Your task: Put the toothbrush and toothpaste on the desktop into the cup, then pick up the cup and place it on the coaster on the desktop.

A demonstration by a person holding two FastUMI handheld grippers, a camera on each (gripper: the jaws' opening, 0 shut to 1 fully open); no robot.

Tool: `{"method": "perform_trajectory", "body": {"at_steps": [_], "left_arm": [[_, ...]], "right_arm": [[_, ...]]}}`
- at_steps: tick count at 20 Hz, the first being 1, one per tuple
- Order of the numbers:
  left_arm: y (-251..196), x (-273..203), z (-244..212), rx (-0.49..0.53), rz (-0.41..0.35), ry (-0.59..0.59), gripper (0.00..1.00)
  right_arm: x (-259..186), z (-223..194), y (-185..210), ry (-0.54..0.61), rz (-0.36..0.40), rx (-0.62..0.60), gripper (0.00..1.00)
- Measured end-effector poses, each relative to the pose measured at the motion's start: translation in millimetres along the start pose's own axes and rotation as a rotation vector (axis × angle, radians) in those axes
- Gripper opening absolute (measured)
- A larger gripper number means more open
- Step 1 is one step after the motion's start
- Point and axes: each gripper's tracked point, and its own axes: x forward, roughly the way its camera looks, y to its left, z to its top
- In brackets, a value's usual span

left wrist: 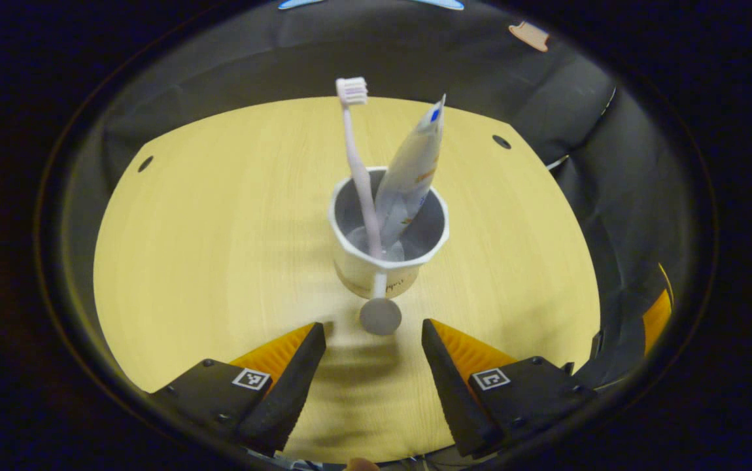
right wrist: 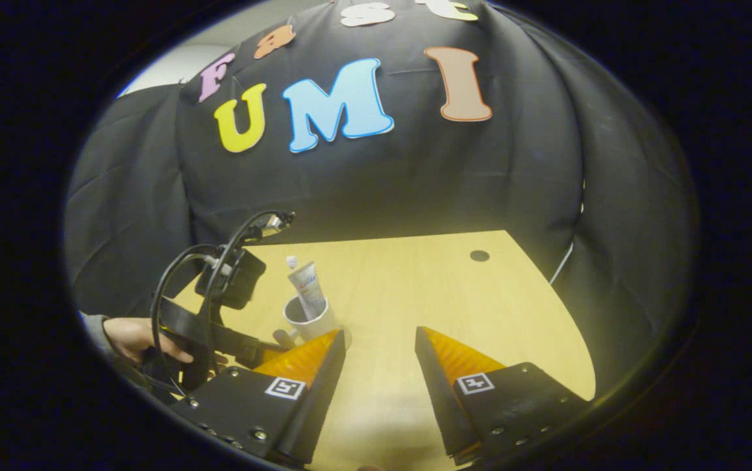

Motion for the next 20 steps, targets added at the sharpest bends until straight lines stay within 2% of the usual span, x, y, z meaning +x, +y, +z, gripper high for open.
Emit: {"method": "perform_trajectory", "body": {"at_steps": [4,5,6,8,9,10,11,13,14,15,18,19,20], "left_arm": [[15,-70,4,-0.049,0.038,-0.214,0.96],[19,-82,3,-0.059,0.047,-0.284,0.91],[20,-88,17,-0.071,0.055,-0.354,0.91],[29,-127,18,-0.101,0.057,-0.47,0.91],[30,-132,20,-0.115,0.054,-0.516,0.96],[31,-141,21,-0.124,0.051,-0.558,0.91],[33,-148,21,-0.129,0.049,-0.599,0.94],[43,-155,14,-0.127,0.052,-0.661,1.0],[48,-157,12,-0.119,0.048,-0.677,0.96],[53,-162,9,-0.098,0.035,-0.679,0.96],[59,-179,13,-0.046,0.022,-0.721,0.96],[60,-186,15,-0.027,0.023,-0.744,0.91],[62,-194,18,-0.009,0.023,-0.772,0.91]], "right_arm": [[-11,10,7,-0.041,0.031,-0.056,0.69],[-13,13,10,-0.053,0.034,-0.066,0.69],[-16,15,13,-0.065,0.041,-0.074,0.69],[-18,20,22,-0.091,0.051,-0.096,0.69],[-19,20,24,-0.096,0.046,-0.106,0.69],[-22,21,27,-0.101,0.044,-0.109,0.69],[-25,24,32,-0.113,0.042,-0.104,0.69],[-31,30,44,-0.148,0.043,-0.094,0.7],[-33,32,47,-0.158,0.026,-0.093,0.87],[-35,35,46,-0.17,0.009,-0.095,0.94],[-43,44,55,-0.219,-0.024,-0.111,0.94],[-46,47,57,-0.235,-0.038,-0.113,0.94],[-50,49,58,-0.25,-0.051,-0.112,0.89]]}}
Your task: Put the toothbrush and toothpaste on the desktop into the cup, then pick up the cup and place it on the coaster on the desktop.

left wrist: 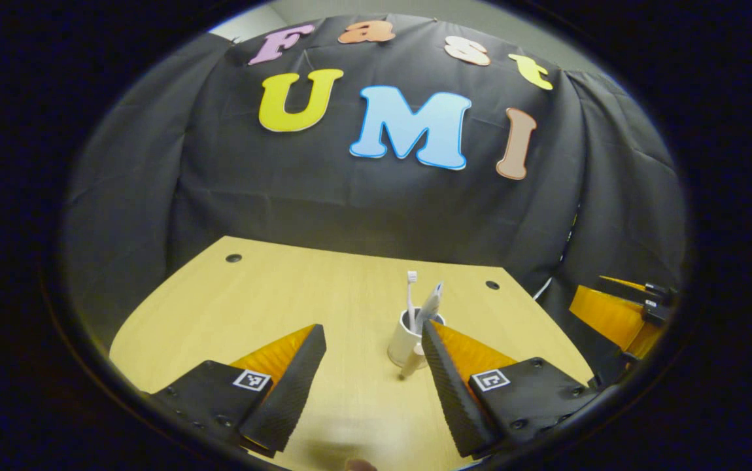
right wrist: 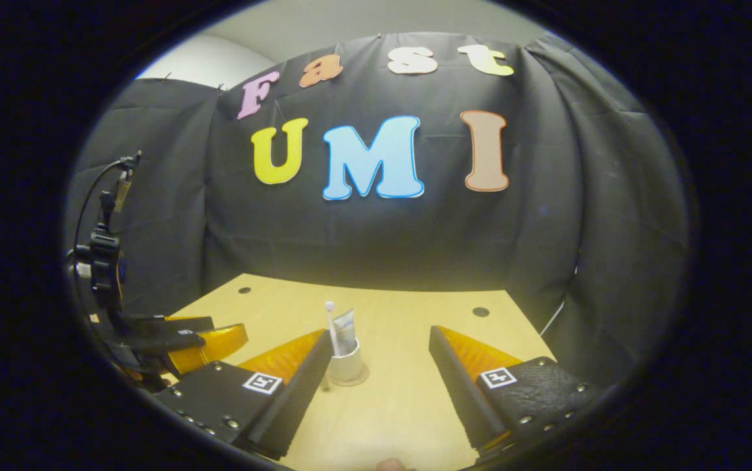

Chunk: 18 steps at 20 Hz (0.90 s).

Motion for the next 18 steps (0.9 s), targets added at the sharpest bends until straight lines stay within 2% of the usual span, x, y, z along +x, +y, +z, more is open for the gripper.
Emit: {"method": "perform_trajectory", "body": {"at_steps": [1,2,3,5,7,8,10,13,14,15,16,17,18], "left_arm": [[0,-6,8,0.016,-0.001,-0.029,0.91],[1,-10,14,0.029,-0.004,-0.054,0.96],[2,-14,19,0.042,-0.011,-0.08,0.92],[2,-21,24,0.063,-0.026,-0.118,0.91],[3,-22,23,0.079,-0.037,-0.13,0.96],[6,-21,23,0.086,-0.037,-0.134,0.92],[11,-18,23,0.095,-0.044,-0.133,0.92],[18,-11,24,0.098,-0.058,-0.126,0.96],[20,-10,27,0.098,-0.062,-0.132,0.96],[22,-9,29,0.102,-0.063,-0.135,1.0],[24,-8,31,0.107,-0.061,-0.136,0.96],[25,-8,33,0.111,-0.056,-0.141,0.92],[24,-8,36,0.113,-0.059,-0.146,0.96]], "right_arm": [[-3,1,2,-0.01,-0.015,0.003,0.89],[-5,2,3,-0.017,-0.029,0.009,0.94],[-8,1,5,-0.024,-0.04,0.017,0.94],[-10,0,10,-0.041,-0.058,0.03,0.94],[-13,-4,15,-0.04,-0.071,0.032,0.94],[-14,-6,14,-0.04,-0.083,0.029,0.89],[-14,-7,11,-0.037,-0.122,0.016,0.94],[-17,-3,5,-0.042,-0.166,0.002,0.89],[-18,1,4,-0.051,-0.175,0.001,0.94],[-19,6,2,-0.06,-0.181,0.002,0.99],[-19,10,1,-0.07,-0.188,0.005,0.94],[-21,14,-1,-0.081,-0.19,0.011,0.94],[-20,18,-3,-0.088,-0.193,0.016,0.94]]}}
